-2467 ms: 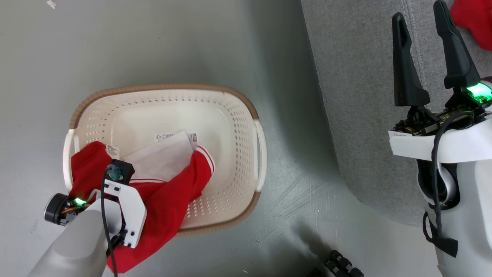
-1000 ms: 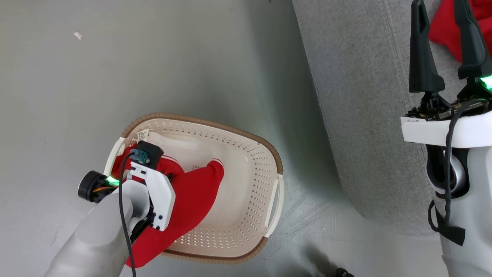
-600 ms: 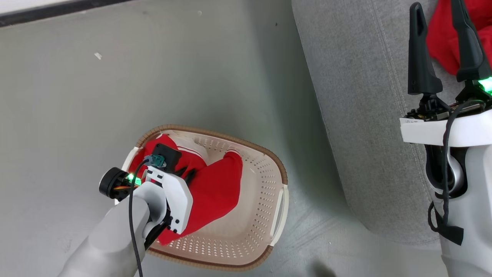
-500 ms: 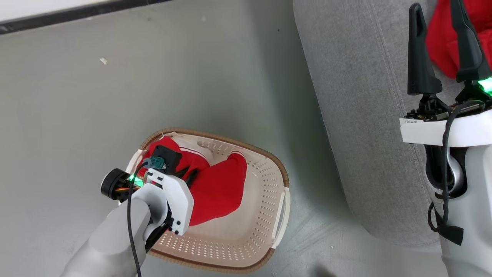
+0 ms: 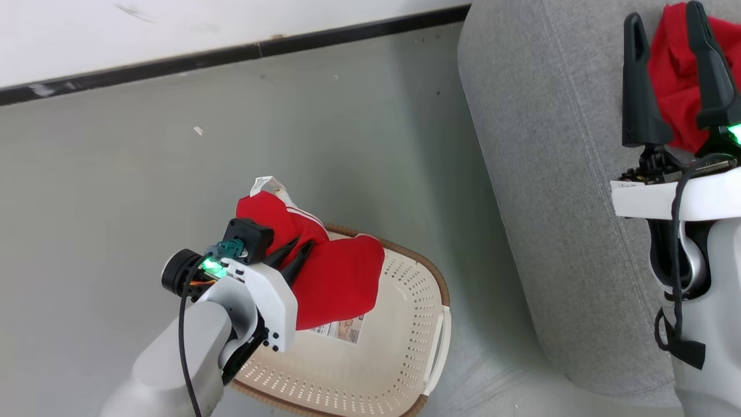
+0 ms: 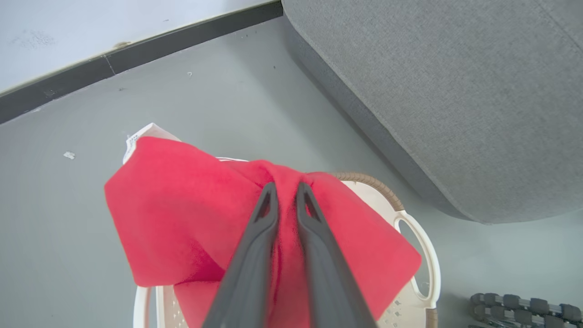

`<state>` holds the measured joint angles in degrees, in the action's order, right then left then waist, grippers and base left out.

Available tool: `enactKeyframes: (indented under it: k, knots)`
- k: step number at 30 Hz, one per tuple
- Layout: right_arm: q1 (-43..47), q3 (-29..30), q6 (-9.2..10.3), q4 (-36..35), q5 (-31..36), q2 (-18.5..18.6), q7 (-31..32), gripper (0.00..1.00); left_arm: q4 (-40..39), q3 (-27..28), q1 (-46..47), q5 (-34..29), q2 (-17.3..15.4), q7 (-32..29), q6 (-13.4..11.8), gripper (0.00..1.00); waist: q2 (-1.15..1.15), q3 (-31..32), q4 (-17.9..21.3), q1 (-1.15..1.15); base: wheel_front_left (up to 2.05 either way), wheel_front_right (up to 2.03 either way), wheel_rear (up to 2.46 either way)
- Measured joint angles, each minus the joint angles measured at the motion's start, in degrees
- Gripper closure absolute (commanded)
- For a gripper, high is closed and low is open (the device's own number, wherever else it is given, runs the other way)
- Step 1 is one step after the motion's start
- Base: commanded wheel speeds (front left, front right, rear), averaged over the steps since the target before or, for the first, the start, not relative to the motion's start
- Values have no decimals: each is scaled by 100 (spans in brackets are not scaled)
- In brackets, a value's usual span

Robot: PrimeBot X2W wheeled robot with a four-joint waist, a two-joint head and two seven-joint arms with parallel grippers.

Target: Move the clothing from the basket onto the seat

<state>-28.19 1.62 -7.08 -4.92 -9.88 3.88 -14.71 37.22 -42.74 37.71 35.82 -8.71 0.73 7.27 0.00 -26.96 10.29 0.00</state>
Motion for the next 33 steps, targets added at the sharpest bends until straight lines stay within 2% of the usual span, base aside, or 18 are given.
enactKeyframes:
  k: [23, 33]
  knots:
    - [605, 96, 0, 170, -3, 238, 0, 0, -1302, 77, -202, 359, -51, 688, 0, 100, 0, 1034, -365, 0, 0, 0, 0]
    - [889, -53, 0, 224, -37, 298, 0, 0, -1725, 215, -201, 453, -96, 726, 0, 100, 0, 1441, -487, 0, 0, 0, 0]
